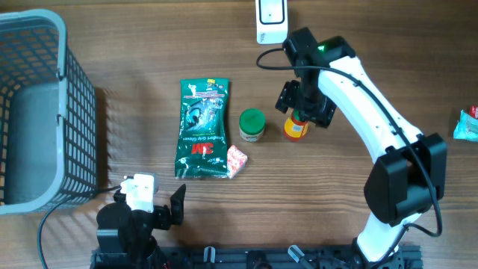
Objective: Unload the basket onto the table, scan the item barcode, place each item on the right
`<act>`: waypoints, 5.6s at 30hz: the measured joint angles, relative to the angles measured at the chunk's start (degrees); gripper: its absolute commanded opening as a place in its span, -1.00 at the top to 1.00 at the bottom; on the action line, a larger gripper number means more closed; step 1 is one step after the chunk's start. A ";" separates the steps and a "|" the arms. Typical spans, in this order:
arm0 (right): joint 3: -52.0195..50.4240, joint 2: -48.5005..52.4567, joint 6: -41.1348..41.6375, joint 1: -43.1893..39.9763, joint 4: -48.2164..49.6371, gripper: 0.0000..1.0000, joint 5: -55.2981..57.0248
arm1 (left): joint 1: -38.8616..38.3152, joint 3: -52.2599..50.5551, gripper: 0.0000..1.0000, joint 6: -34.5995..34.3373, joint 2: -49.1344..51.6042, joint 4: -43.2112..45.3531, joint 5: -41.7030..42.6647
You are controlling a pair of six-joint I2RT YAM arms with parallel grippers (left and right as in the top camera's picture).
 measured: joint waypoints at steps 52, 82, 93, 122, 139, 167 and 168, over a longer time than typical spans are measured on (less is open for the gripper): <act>4.70 0.70 -21.51 -5.75 -15.89 0.44 -33.00 | 0.00 0.00 -1.00 0.00 0.00 0.00 0.00; 7.67 -1.33 -7.32 -15.28 22.05 0.42 -15.34 | 0.00 0.00 -1.00 0.00 0.00 0.00 0.00; 8.22 -1.31 0.76 -9.53 39.52 0.42 6.88 | 0.00 0.00 -1.00 0.00 0.00 0.00 0.00; 27.02 32.02 -16.96 5.57 81.13 0.44 54.31 | 0.00 0.00 -1.00 0.00 0.00 0.00 0.00; 26.97 35.76 -49.79 3.10 97.22 0.32 76.46 | 0.00 0.00 -1.00 0.00 0.00 0.00 0.00; 18.75 35.76 -56.98 -39.19 77.48 0.34 85.42 | 0.00 0.00 -1.00 0.00 0.00 0.00 0.00; 17.16 35.76 -56.35 -40.22 77.35 0.28 85.13 | 0.00 0.00 -1.00 0.00 0.00 0.00 0.00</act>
